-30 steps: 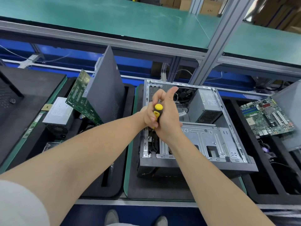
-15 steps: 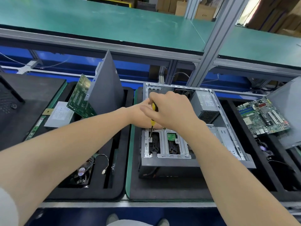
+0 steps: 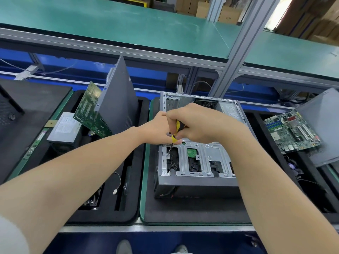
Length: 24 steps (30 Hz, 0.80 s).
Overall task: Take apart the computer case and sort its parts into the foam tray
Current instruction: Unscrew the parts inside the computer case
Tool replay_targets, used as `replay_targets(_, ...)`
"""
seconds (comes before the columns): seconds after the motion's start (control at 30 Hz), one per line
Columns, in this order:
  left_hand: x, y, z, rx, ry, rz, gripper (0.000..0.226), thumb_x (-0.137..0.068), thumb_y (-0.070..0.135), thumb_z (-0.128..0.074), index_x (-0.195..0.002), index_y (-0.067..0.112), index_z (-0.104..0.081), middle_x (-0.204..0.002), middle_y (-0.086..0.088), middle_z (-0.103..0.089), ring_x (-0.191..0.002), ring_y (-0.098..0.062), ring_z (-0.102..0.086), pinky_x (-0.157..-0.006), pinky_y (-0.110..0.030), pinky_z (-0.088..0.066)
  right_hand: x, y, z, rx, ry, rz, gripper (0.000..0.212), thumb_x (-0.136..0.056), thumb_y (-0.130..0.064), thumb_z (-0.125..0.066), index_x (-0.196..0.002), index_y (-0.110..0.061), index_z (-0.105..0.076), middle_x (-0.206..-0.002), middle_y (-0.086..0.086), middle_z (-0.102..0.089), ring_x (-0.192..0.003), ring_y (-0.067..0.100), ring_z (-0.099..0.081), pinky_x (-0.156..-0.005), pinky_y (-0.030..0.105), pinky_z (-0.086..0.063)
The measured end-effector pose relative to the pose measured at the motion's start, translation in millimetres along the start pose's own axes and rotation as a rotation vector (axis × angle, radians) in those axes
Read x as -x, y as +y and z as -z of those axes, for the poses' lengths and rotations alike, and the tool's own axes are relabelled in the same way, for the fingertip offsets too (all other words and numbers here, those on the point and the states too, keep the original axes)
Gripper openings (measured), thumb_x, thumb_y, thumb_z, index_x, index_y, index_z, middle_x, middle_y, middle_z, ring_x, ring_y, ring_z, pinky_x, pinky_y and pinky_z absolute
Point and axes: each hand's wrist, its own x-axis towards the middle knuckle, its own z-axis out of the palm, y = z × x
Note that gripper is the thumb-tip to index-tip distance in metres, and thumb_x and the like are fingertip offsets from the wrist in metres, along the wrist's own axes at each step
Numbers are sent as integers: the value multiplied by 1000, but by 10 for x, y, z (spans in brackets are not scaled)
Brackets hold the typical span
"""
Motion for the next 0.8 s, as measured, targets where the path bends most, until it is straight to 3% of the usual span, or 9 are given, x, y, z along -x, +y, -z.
replay_targets(0.1,2,7,-12,29,14,-78,21,-85,49,-71,-83,34,-56,-82,26,-56,-82,3,-48,-86,-23,-40,23,-18,14,0,-13,11,20,-93,-18,-74,-100,-29,-59,-90,-9,-59,-84,10,-56,-71,40,-48)
replay_targets(0.2,49,61,27,43,16,-105,21,-82,32,-60,-69,37,-45,-65,23,-46,-65,-4,-39,-62,-14,-33,39,-80,-26,-5,19,29,16,-97,-31,-65,-107,-29,-52,-80,-4,-58,-76,8,-53,-61,37,-39)
replay_targets(0.27,88,88,46,40,11,-91,23,-80,23,-58,-70,21,-38,-64,15,-36,-61,-4,-33,-57,-9,-33,30,-138,-75,54,88,-9,23,-102,-48,-56,-103,-26,-53,-75,-5,-53,-76,11,-52,-59,36,-36)
replay_targets(0.33,111,109,99,-4,-24,-71,31,-88,20,-63,-69,26,-39,-65,20,-41,-63,-2,-37,-59,-7,-32,0,-199,-103,207,152,-95,37,-105,-58,-44,-98,-22,-53,-75,-4,-46,-76,24,-53,-58,36,-33)
replay_targets(0.37,98,99,120,-40,-59,-52,34,-92,21,-64,-68,28,-41,-65,23,-44,-65,-3,-39,-61,-10,-31,-26,-223,-105,266,172,-127,39,-106,-57,-42,-97,-21,-54,-76,-3,-44,-78,28,-53,-61,37,-34)
replay_targets(0.43,59,107,138,-108,-129,-13,39,-99,29,-60,-68,9,-46,-63,14,-42,-64,-9,-36,-64,-15,-28,-74,-251,-92,254,153,-145,34,-108,-48,-45,-98,-18,-56,-80,1,-47,-83,31,-55,-65,38,-37)
replay_targets(0.53,86,128,116,-124,-133,39,47,-101,36,-56,-80,-5,-49,-70,-7,-46,-65,-4,-39,-73,-8,-29,-81,-251,-58,116,76,-87,22,-107,-38,-54,-96,-19,-53,-82,0,-53,-78,19,-53,-59,35,-34)
replay_targets(0.63,114,96,62,-147,-69,5,38,-100,33,-59,-87,-2,-53,-76,-6,-53,-71,3,-44,-77,-2,-29,-34,-213,-24,45,26,-43,18,-104,-37,-63,-95,-27,-51,-84,-7,-51,-78,11,-51,-58,32,-32)
replay_targets(0.8,61,138,71,-321,-83,-114,26,-101,35,-55,-77,26,-47,-78,13,-47,-80,-6,-37,-86,-18,-25,-4,-113,5,118,-26,-58,25,-95,-14,-72,-102,-29,-53,-98,-12,-51,-98,24,-59,-83,46,-53)
